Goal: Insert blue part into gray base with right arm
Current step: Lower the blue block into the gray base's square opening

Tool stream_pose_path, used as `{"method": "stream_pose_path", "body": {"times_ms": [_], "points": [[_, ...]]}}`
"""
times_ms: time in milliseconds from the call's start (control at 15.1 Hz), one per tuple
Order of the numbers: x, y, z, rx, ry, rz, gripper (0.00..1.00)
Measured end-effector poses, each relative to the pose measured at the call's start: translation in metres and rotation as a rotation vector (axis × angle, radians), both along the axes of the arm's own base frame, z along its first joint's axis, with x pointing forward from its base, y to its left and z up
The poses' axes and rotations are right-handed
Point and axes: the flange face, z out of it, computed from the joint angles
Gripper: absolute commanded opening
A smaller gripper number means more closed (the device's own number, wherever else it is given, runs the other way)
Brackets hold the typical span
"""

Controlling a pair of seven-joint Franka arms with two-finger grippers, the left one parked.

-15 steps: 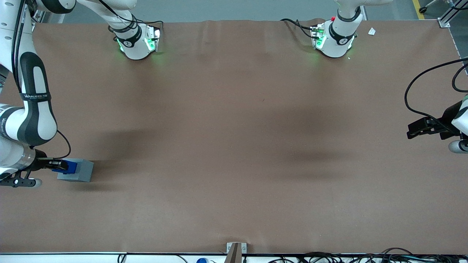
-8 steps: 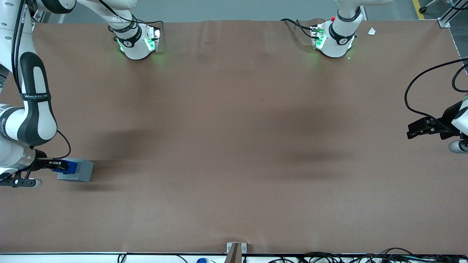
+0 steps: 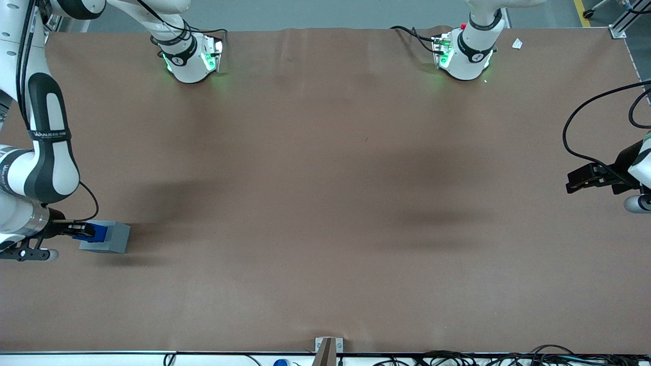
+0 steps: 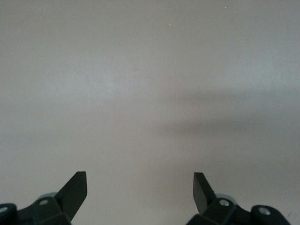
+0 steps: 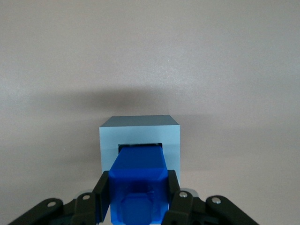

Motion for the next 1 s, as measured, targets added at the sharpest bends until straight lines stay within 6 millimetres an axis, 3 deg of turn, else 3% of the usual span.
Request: {"method": "stream_pose_path", "body": {"times_ms": [797,930,996], "points": [[0.0007,-0.0001,-0.0021,0.000,-0.003,0.005,0.03],[0.0009,-0.0002,-0.0041,0.000,-0.002,0.005,0.05],[0.0010,-0.0002,-0.0058,0.000,-0.001,0.005,0.10]]}}
